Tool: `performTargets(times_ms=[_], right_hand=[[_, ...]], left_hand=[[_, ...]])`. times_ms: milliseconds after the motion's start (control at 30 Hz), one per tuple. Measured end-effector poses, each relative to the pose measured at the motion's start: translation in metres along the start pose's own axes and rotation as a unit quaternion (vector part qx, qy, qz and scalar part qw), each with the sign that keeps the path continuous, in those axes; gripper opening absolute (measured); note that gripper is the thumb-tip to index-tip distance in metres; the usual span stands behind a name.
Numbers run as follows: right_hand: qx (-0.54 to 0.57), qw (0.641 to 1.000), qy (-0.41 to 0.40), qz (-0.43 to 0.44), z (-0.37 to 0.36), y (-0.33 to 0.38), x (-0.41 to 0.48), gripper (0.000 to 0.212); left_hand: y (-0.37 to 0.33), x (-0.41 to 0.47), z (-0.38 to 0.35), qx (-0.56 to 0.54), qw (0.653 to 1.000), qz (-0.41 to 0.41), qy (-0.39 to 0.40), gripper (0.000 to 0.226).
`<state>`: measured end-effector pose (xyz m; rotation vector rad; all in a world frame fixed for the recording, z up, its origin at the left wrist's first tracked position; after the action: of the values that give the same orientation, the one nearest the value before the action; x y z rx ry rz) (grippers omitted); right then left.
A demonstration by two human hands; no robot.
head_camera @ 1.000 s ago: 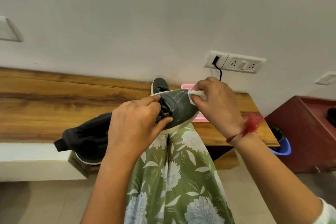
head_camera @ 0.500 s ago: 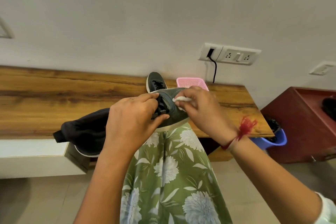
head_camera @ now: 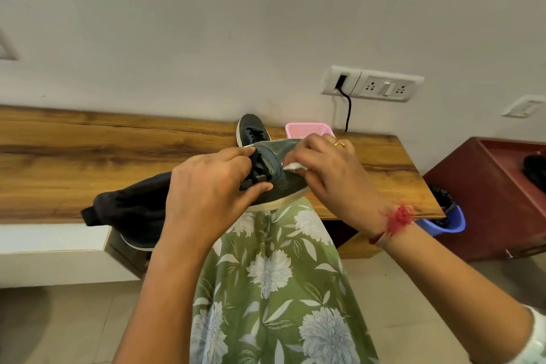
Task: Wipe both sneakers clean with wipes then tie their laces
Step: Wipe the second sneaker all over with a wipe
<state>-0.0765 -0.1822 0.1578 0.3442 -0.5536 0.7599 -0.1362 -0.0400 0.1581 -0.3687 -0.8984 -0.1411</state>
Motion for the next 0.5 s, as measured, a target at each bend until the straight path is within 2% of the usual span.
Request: performTargets(times_ms=[133, 200, 333, 400, 500], right_hand=[[-0.164, 0.984, 0.000, 0.070, 0.008, -0.018, 0.004, 0.025], [-0.155, 0.986, 0.001, 0.055, 0.012, -0.020, 0.005, 0.022], [0.031, 0.999, 0.006, -0.017, 0.008, -0.005, -0.004, 0.018], [0.008, 1.000, 0.017, 0.004, 0.008, -0.006, -0.008, 0.018], [-0.112, 0.994, 0.006, 0.013, 0.019, -0.026, 0.002, 0.016]], left_hand=[[-0.006, 0.000, -0.002, 0.022, 0.999, -0.023, 0.018, 0.039], [-0.008, 0.000, -0.003, 0.016, 1.000, -0.020, 0.018, 0.038], [-0.005, 0.000, -0.001, -0.012, 1.000, -0.004, 0.009, 0.039], [-0.005, -0.001, 0.000, -0.012, 1.000, -0.009, 0.011, 0.040], [-0.006, -0.001, -0.002, -0.003, 1.000, -0.014, 0.011, 0.040]])
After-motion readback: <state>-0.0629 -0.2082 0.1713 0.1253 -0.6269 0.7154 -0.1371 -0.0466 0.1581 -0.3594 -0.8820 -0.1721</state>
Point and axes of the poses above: each hand's wrist, its own x-axis towards the middle knuckle, its own z-axis out of the back of the hand, y = z × x, the point moved 6 cm from there along x, towards the middle knuckle, and after that the axes turned 15 degrees about -y, right-handed, at the moved point
